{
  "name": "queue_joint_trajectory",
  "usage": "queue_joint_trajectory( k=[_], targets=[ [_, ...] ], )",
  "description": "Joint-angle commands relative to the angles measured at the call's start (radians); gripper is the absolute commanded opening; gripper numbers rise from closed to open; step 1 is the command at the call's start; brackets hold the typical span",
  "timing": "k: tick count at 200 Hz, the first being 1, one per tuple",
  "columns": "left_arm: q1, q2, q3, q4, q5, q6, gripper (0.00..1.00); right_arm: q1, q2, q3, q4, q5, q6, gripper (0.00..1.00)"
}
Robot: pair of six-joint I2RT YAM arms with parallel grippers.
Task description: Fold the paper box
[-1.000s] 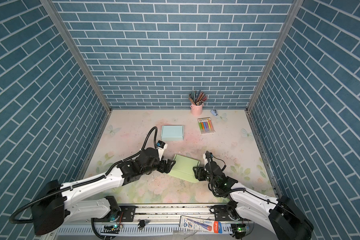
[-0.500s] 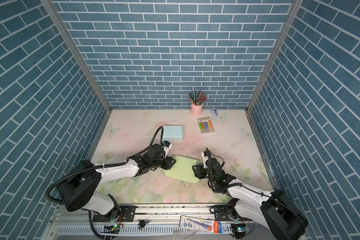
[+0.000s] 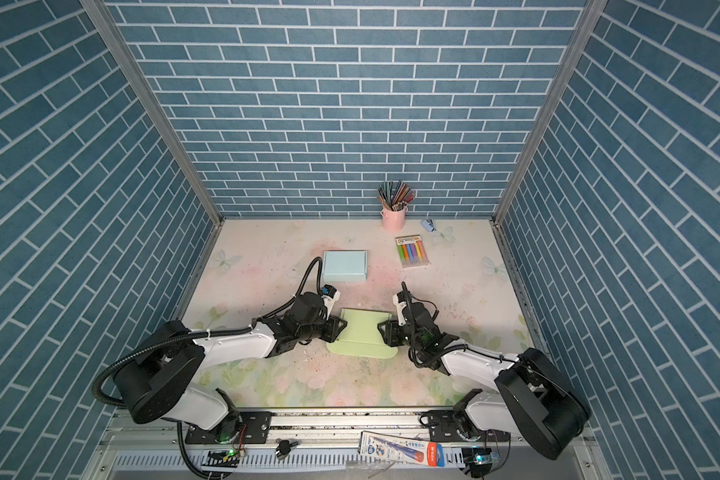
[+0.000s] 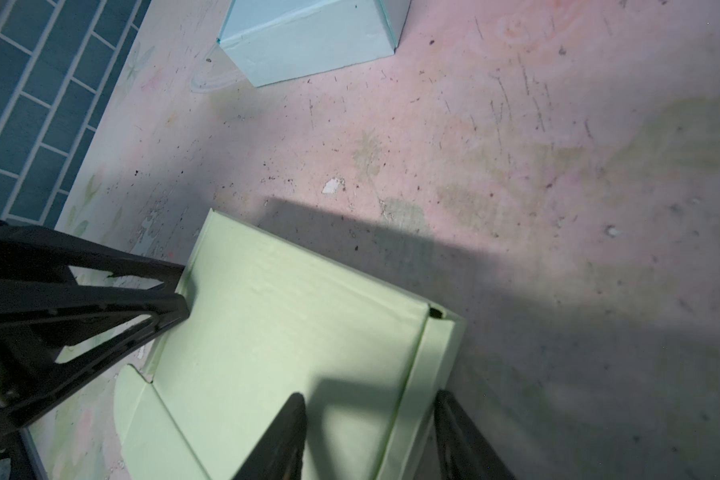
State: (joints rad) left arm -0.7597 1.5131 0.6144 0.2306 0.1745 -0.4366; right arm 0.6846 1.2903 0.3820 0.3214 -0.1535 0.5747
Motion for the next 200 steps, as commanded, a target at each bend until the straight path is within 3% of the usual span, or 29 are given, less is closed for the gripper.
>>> queue_joint_trajectory(
  k=[1,47,98,147,200],
  targets=[
    [0.002,0.007,-0.008,0.015,-0.002,0.002,0.30,-0.005,0.048,0.059,0.021,-0.042,-0.069,0.49],
    [0.025,0.019,-0.016,0.012,-0.027,0.008,0.29,-0.043,0.090,0.103,-0.017,-0.059,-0.093,0.50],
    [0.040,-0.016,-0.013,-0.023,-0.054,0.028,0.34,-0.064,-0.018,0.103,-0.139,0.018,-0.104,0.74],
    [0.044,-0.121,-0.007,-0.116,-0.106,0.030,0.61,-0.073,-0.139,0.104,-0.267,0.063,-0.124,0.78],
    [-0.146,-0.260,-0.007,-0.267,-0.219,-0.059,0.61,-0.056,-0.316,0.071,-0.412,-0.009,-0.087,0.77]
  ],
)
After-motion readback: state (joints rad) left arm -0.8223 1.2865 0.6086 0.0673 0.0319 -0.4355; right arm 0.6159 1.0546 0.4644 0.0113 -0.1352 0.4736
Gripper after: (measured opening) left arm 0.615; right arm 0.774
